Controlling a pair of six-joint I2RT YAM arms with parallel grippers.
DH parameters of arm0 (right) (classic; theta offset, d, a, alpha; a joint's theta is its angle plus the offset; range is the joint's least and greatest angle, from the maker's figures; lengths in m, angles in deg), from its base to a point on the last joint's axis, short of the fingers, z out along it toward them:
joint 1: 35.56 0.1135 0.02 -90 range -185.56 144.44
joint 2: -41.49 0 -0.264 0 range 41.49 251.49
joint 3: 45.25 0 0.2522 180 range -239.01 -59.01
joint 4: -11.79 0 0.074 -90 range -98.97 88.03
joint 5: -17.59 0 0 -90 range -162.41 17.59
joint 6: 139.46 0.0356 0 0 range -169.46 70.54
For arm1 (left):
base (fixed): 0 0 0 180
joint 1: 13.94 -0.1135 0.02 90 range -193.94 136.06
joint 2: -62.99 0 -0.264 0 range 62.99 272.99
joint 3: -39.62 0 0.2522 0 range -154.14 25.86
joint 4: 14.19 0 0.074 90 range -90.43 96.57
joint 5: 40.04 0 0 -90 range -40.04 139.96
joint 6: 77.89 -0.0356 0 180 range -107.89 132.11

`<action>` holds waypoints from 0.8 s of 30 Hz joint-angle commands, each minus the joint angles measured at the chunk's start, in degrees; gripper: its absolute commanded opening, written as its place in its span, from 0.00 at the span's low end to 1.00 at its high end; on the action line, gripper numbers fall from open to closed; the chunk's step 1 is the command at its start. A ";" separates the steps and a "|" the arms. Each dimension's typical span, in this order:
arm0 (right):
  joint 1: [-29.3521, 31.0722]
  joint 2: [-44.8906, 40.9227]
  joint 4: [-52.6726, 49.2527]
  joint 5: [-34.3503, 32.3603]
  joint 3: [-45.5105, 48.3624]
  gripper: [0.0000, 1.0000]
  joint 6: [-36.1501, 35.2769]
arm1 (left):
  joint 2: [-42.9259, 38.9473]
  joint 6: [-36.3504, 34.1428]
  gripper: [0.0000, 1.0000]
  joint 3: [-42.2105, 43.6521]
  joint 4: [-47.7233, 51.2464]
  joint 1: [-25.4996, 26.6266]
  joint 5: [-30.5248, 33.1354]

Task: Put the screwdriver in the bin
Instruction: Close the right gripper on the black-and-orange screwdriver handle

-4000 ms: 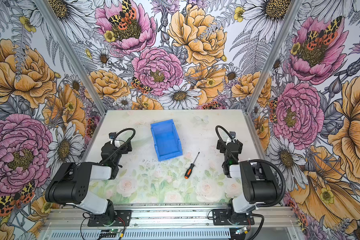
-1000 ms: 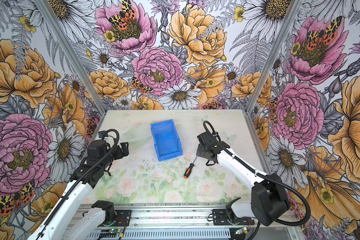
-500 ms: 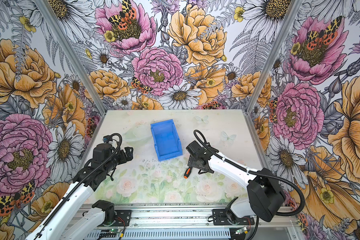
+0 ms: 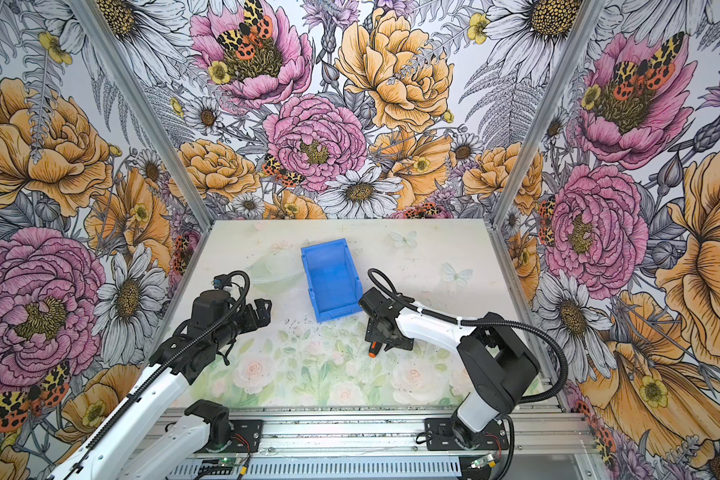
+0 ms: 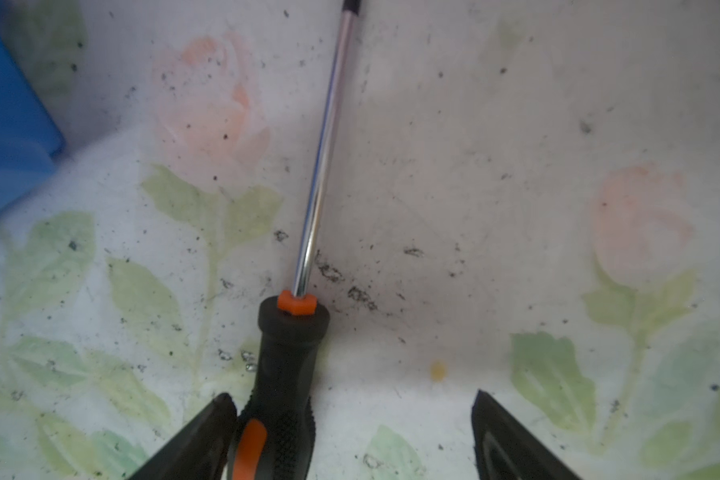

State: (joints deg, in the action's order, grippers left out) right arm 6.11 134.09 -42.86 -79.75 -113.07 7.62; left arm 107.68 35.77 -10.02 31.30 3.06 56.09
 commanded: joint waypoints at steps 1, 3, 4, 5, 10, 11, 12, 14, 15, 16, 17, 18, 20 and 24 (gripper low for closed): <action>0.60 1.70 2.01 1.15 -1.66 0.85 -0.57 | -0.79 -0.30 0.99 0.40 0.07 0.51 0.20; 0.91 2.33 2.31 1.26 -1.69 0.82 -0.57 | -0.82 -0.46 0.99 0.38 0.05 0.58 0.20; 1.12 2.55 2.46 1.32 -1.72 0.80 -0.57 | -0.82 -0.46 0.99 0.37 0.00 0.58 0.19; 1.29 2.90 2.54 1.37 -1.67 0.79 -0.57 | -0.83 -0.46 0.99 0.39 0.02 0.62 0.22; 2.09 3.91 2.65 1.53 -1.33 0.70 -0.24 | -0.32 -0.72 0.99 0.28 0.08 0.77 0.02; 2.23 3.97 2.65 1.45 -1.31 0.68 -0.21 | -0.22 -0.72 0.99 0.28 -0.03 0.76 0.02; 2.42 4.07 2.67 1.38 -1.24 0.66 -0.21 | 0.00 -0.74 0.99 0.28 -0.08 0.74 0.10; 2.67 4.23 2.72 1.18 -1.05 0.61 -0.21 | 0.47 -0.73 0.99 0.28 -0.03 0.76 0.11; 2.71 4.34 2.65 1.23 -0.88 0.58 -0.13 | 0.73 -0.72 0.99 0.27 -0.10 0.78 0.11; 2.85 4.44 2.65 1.23 -0.68 0.55 -0.07 | 0.84 -0.76 0.99 0.28 -0.24 0.75 0.11; 2.89 4.43 2.72 1.24 -0.48 0.53 0.04 | 0.84 -0.80 0.99 0.28 -0.26 0.89 0.15; 3.06 4.45 2.74 1.20 -0.25 0.50 0.20 | 0.84 -0.83 0.99 0.37 -0.25 0.93 0.19; 3.22 4.35 2.82 1.18 0.23 0.45 0.53 | 0.75 -0.76 0.99 0.38 -0.26 1.02 0.30; 3.20 3.97 3.02 0.97 1.41 0.33 1.18 | 0.66 -0.72 0.99 0.46 -0.17 1.20 0.40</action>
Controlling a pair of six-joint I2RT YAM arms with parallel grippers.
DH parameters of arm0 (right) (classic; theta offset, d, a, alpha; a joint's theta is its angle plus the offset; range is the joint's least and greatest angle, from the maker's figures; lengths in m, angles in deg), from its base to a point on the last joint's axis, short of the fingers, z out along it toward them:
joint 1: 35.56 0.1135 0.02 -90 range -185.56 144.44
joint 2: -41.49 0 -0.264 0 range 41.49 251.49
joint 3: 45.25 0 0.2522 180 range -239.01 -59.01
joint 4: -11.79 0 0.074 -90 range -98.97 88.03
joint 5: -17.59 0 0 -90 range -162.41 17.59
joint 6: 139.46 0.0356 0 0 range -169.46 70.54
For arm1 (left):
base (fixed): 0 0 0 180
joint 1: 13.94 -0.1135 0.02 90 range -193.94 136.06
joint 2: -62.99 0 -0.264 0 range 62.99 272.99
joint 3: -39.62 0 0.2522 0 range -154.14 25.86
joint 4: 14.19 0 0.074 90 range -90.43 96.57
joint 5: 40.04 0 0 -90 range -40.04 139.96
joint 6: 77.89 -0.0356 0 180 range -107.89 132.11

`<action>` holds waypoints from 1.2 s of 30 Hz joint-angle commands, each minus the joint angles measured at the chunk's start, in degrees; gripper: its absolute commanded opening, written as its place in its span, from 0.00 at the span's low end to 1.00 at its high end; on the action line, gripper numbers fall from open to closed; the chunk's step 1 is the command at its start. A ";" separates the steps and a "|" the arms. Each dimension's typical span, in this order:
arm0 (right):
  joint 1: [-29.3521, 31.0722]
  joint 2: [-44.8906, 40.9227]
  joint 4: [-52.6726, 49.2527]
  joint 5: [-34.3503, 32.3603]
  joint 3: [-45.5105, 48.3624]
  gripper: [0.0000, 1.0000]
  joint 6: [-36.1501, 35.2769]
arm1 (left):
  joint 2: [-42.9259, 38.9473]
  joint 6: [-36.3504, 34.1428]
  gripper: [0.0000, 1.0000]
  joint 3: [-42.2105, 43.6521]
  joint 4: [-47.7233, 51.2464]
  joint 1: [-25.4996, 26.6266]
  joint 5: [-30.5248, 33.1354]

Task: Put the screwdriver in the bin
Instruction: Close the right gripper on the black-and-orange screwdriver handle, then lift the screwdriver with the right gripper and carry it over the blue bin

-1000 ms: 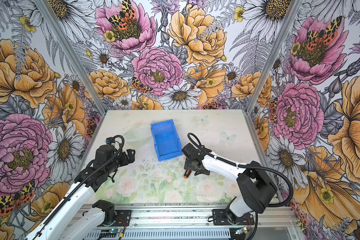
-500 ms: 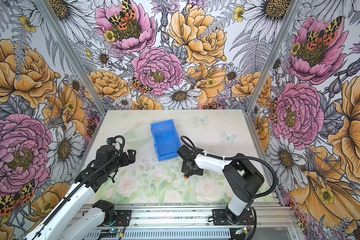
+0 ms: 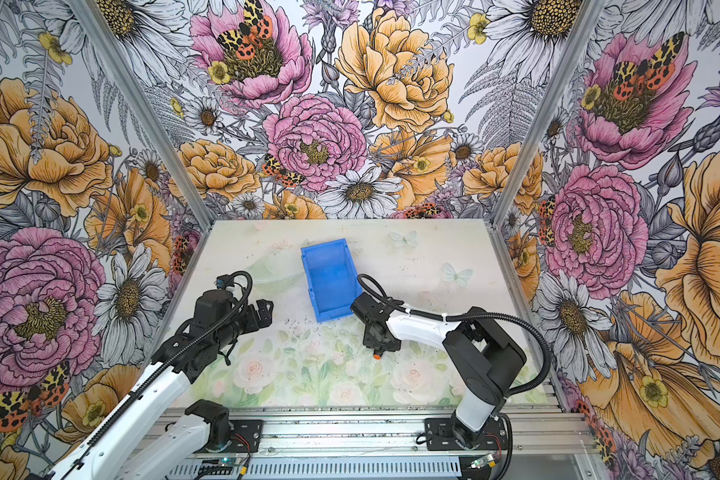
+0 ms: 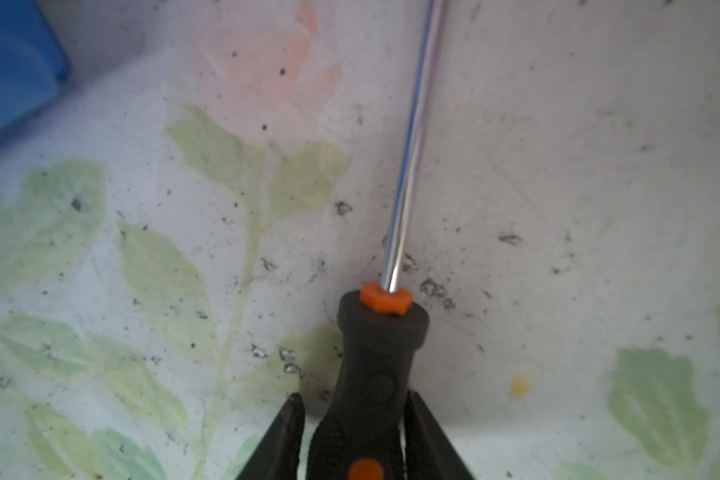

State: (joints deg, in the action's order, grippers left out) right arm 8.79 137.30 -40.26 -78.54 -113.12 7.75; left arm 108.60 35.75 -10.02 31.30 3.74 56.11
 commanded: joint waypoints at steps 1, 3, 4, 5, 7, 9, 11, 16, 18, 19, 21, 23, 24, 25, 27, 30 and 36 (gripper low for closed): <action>0.53 0.54 0.40 -0.36 1.63 0.28 1.15 | -0.25 -0.70 0.99 0.47 -0.23 0.56 0.49; 0.57 0.19 0.45 -0.76 1.92 0.20 1.12 | -0.17 -0.69 0.99 0.46 -0.25 0.69 0.44; 0.57 -0.19 0.32 -0.95 2.11 0.16 1.14 | -0.17 -0.70 0.98 0.47 -0.26 0.70 0.48; 0.71 -0.50 0.33 -1.15 2.19 0.12 1.10 | -0.08 -0.70 0.98 0.46 -0.28 0.65 0.46; 0.77 -1.59 0.31 -1.73 2.34 0.06 0.74 | 0.16 -0.74 0.99 0.48 -0.44 0.79 0.45; 0.81 -2.80 0.31 -2.35 2.34 0.02 -0.10 | 0.40 -0.79 0.99 0.46 -0.62 0.95 0.44; 0.75 -4.52 0.23 -3.27 2.34 0.00 -1.22 | 0.47 -0.33 0.99 0.55 -0.55 1.07 0.26; 0.75 -9.91 0.23 -6.68 1.81 0.00 -4.29 | -0.16 3.22 0.99 2.49 -0.73 2.11 -0.75; 2.23 -11.64 0.20 -7.93 0.70 0.00 -5.78 | -0.17 3.35 0.99 2.73 -0.83 3.03 -0.23; 2.26 -12.23 0.22 -8.23 0.00 0.00 -6.56 | -0.04 3.26 0.99 2.72 -0.86 3.18 -0.09; 2.31 -12.83 0.14 -8.71 -2.56 0.00 -8.76 | 0.49 2.78 0.99 2.42 -1.09 3.16 -0.09; 2.34 -12.64 0.06 -8.85 -5.26 0.00 -10.85 | 1.26 2.09 0.99 2.07 -1.48 3.07 -0.02; 2.38 -12.23 -0.03 -8.75 -6.87 0.00 -11.96 | 1.77 1.74 0.99 1.82 -1.74 3.04 -0.08; 2.43 -11.79 -0.07 -8.72 -8.42 0.00 -12.77 | 2.08 1.52 0.99 1.65 -2.07 3.01 -0.05; 2.53 -10.39 -0.38 -8.73 -11.94 0.00 -14.41 | 2.63 1.34 0.99 1.43 -2.86 3.06 -0.08; 2.83 -7.79 -0.72 -8.38 -17.26 0.00 -16.37 | 2.91 1.41 0.99 1.56 -3.75 3.07 -0.09; 3.36 0.59 -0.58 -6.61 -28.33 0.00 -19.75 | 2.43 1.60 0.99 2.78 -3.97 2.85 -0.18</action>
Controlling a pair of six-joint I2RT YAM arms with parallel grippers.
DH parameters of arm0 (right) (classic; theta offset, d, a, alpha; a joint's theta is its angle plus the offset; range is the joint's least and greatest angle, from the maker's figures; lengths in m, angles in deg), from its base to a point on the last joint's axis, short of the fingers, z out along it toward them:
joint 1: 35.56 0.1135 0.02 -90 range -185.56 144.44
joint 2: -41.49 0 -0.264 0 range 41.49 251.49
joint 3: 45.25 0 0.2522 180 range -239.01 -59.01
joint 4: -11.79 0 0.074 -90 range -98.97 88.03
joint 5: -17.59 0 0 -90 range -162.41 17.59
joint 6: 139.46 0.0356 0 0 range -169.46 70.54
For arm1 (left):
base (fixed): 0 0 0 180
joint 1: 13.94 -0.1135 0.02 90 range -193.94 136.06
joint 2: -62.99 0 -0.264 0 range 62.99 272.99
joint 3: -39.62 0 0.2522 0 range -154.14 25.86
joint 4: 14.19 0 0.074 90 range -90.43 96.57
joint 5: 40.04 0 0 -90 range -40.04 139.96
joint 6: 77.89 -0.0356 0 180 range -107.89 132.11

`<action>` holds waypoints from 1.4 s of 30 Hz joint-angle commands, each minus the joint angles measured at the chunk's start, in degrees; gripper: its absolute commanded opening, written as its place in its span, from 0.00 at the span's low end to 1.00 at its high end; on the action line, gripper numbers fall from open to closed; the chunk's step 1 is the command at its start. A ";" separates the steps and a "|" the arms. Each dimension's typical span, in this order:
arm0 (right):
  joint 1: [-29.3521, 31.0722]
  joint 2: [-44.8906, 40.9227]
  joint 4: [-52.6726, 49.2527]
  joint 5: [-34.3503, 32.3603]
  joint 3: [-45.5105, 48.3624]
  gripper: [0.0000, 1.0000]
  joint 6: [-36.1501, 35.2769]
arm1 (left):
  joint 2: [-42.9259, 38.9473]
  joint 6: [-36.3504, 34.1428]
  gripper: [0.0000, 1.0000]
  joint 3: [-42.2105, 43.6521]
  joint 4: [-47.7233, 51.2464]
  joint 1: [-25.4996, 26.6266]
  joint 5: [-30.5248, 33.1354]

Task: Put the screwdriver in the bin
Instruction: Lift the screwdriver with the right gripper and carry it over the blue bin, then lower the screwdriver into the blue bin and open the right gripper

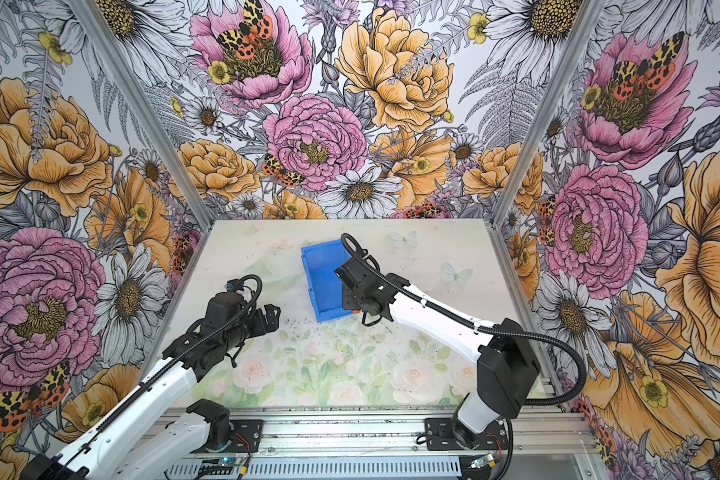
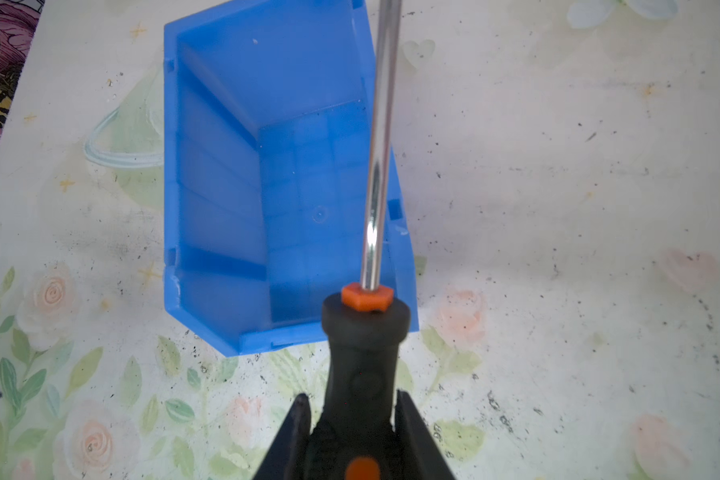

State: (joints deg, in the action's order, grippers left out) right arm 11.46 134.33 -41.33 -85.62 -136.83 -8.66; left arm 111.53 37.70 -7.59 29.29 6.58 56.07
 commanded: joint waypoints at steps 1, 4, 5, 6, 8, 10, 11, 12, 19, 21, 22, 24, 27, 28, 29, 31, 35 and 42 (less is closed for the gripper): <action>0.70 4.87 0.38 0.85 -6.22 0.00 -3.67 | -0.67 -0.25 0.99 0.49 -1.93 -0.12 -0.26; 0.74 9.16 0.41 2.37 -10.64 0.00 -4.61 | -1.22 0.07 0.99 0.93 -1.89 -0.51 -0.22; 0.70 10.49 0.42 2.99 -11.93 0.00 -4.71 | -1.40 0.17 0.99 0.99 -1.89 -0.71 -0.22; 0.72 11.73 0.37 3.54 -13.00 0.00 -4.82 | -1.58 0.16 0.99 1.08 -1.88 -0.87 -0.22; 0.76 13.60 0.34 4.36 -14.47 0.00 -4.98 | -1.94 0.08 0.99 1.25 -1.93 -1.09 -0.22; 0.61 15.28 0.29 4.94 -15.50 0.00 -5.03 | -2.28 -0.01 0.99 1.32 -1.83 -1.34 -0.12; 0.45 16.17 0.33 5.32 -15.85 0.00 -4.98 | -2.39 -0.14 0.99 1.36 -1.78 -1.52 -0.05; 0.31 16.99 0.31 5.66 -16.29 0.00 -4.99 | -2.48 -0.10 0.99 1.33 -1.80 -1.55 -0.04; -0.70 23.17 0.42 6.85 -19.05 0.00 -4.68 | -2.79 -0.27 0.99 1.37 -1.64 -1.88 0.00; -0.91 24.75 0.48 7.16 -20.30 0.00 -4.69 | -2.59 -0.36 0.99 1.28 -1.62 -2.01 -0.22; -1.09 25.53 0.51 7.51 -20.82 0.00 -4.50 | -2.44 -0.44 0.99 1.20 -1.59 -2.06 -0.35; -1.31 26.56 0.45 8.14 -21.73 0.00 -4.10 | -2.24 -0.52 0.99 1.20 -1.64 -2.11 -0.52; -1.26 27.69 0.43 8.47 -22.63 0.00 -3.47 | -2.21 -0.54 0.99 1.20 -1.66 -2.06 -0.70; -1.30 28.05 0.54 8.63 -22.82 0.00 -3.15 | -2.21 -0.53 0.99 1.20 -1.67 -2.06 -0.73; -1.32 28.42 0.59 8.80 -22.86 0.00 -2.91 | -2.21 -0.54 0.98 1.19 -1.61 -2.08 -0.83; -2.45 29.05 0.59 8.99 -23.01 0.00 -2.49 | -2.17 -0.63 0.99 1.20 -1.66 -2.06 -0.90; -3.15 30.42 0.59 9.06 -23.83 0.00 -2.49 | -2.26 -0.71 0.99 1.20 -1.64 -2.07 -1.09; -3.21 32.49 0.52 9.34 -24.40 0.00 -2.59 | -2.21 -0.71 0.99 1.11 -1.75 -2.06 -1.28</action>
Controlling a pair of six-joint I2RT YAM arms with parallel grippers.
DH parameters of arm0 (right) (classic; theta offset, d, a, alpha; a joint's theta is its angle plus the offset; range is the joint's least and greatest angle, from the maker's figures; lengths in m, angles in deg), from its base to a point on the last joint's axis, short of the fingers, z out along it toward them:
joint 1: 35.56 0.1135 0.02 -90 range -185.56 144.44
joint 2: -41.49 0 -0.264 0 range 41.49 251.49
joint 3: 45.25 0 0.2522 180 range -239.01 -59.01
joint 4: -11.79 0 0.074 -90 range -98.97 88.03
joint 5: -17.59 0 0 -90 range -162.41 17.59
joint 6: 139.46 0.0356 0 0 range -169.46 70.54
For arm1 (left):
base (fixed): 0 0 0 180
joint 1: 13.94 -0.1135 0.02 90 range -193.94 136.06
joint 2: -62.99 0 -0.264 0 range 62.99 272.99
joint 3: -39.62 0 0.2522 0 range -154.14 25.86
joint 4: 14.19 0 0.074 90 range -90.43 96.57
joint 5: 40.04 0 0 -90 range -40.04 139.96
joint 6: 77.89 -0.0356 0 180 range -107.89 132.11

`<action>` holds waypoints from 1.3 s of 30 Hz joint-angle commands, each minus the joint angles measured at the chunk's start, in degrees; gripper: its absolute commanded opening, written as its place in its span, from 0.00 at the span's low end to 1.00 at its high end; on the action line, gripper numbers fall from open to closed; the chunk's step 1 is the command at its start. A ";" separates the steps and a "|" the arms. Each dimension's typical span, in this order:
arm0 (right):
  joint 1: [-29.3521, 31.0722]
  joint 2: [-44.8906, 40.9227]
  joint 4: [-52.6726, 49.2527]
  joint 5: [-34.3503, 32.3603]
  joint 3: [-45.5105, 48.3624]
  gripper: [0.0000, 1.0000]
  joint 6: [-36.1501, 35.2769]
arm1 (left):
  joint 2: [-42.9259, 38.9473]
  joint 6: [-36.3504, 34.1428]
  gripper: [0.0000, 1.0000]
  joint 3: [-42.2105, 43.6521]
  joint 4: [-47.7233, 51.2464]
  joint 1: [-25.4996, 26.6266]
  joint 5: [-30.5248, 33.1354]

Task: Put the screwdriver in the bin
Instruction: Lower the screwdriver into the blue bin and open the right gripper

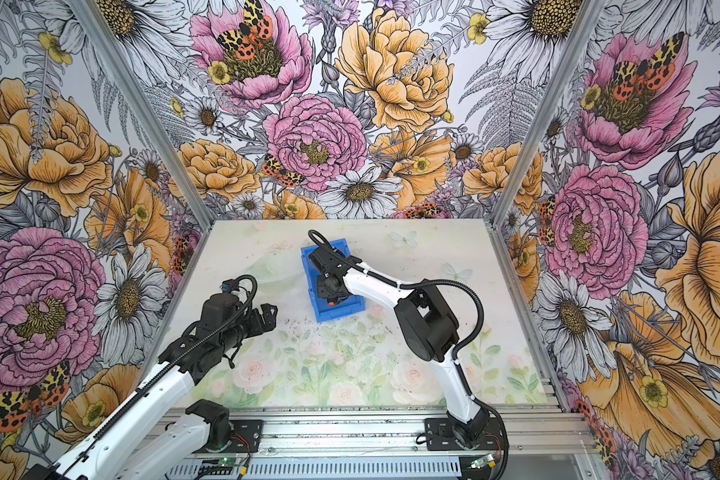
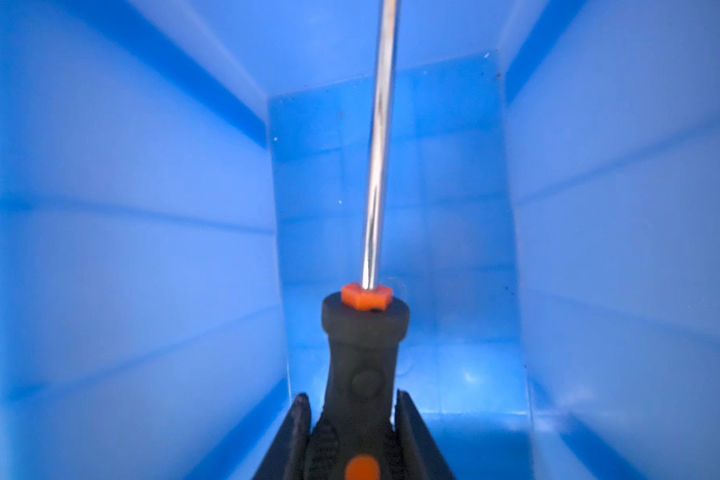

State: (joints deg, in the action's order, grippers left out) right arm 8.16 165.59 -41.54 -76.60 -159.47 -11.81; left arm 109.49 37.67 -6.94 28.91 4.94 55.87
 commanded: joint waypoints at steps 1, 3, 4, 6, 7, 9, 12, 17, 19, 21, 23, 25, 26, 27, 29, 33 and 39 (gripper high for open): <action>0.02 1.48 0.72 0.32 -1.92 0.00 0.58 | -0.18 -0.71 0.99 0.47 -1.38 -0.42 -1.16; 0.04 1.99 0.68 0.23 -1.93 0.00 0.52 | -0.27 -0.69 0.99 0.45 -1.34 -0.33 -1.17; -0.06 2.22 0.71 0.23 -2.01 0.00 0.58 | -0.27 -0.69 0.99 0.45 -1.39 -0.30 -1.17; -0.12 2.76 0.76 0.19 -2.08 0.00 0.58 | -0.36 -0.69 0.99 0.45 -1.33 -0.33 -1.12; -0.13 2.91 0.73 0.15 -2.10 0.00 0.58 | -0.44 -0.69 0.99 0.45 -1.39 -0.34 -1.12; -0.20 3.37 0.72 0.29 -2.10 0.00 0.83 | -0.49 -0.69 0.99 0.54 -1.37 -0.30 -1.08; -0.38 4.13 0.71 0.58 -2.11 0.00 1.19 | -0.62 -0.69 0.99 0.55 -1.34 -0.15 -0.99; -0.48 5.02 0.72 0.30 -2.02 0.03 1.35 | -0.95 -0.64 0.99 0.63 -1.23 0.18 -0.75; -0.48 5.26 0.72 0.18 -2.02 0.04 1.51 | -1.11 -0.56 0.99 0.72 -1.22 0.31 -0.61; -0.48 5.42 0.72 0.09 -1.94 0.05 1.45 | -1.17 -0.51 0.99 0.80 -1.23 0.46 -0.53; -0.48 5.61 0.70 -0.03 -1.91 0.08 1.55 | -1.24 -0.53 0.99 0.80 -1.23 0.55 -0.55; -0.48 5.55 0.72 -0.12 -1.71 0.10 1.64 | -1.37 -0.51 0.99 0.67 -1.27 0.58 -0.55; -0.48 5.57 0.66 -0.05 -1.66 0.13 1.89 | -1.65 -0.56 0.99 0.67 -1.22 0.62 -0.47; -0.49 5.59 0.72 0.07 -1.61 0.16 1.99 | -1.95 -0.58 0.99 0.78 -1.24 0.63 -0.31; -0.53 5.24 0.73 0.14 -1.41 0.20 2.23 | -2.68 -0.61 0.99 0.79 -1.36 0.64 -0.03; -0.39 3.91 0.72 -0.45 -1.18 0.27 2.36 | -3.21 -0.54 0.99 0.89 -1.39 0.63 -0.19; -0.31 0.65 0.90 -1.18 -0.79 0.37 2.96 | -4.07 -0.34 0.99 0.93 -1.82 0.55 -0.47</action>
State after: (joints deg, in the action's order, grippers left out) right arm 7.96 170.13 -41.54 -76.64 -160.06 -9.71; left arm 106.63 37.70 -6.57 28.87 5.07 55.87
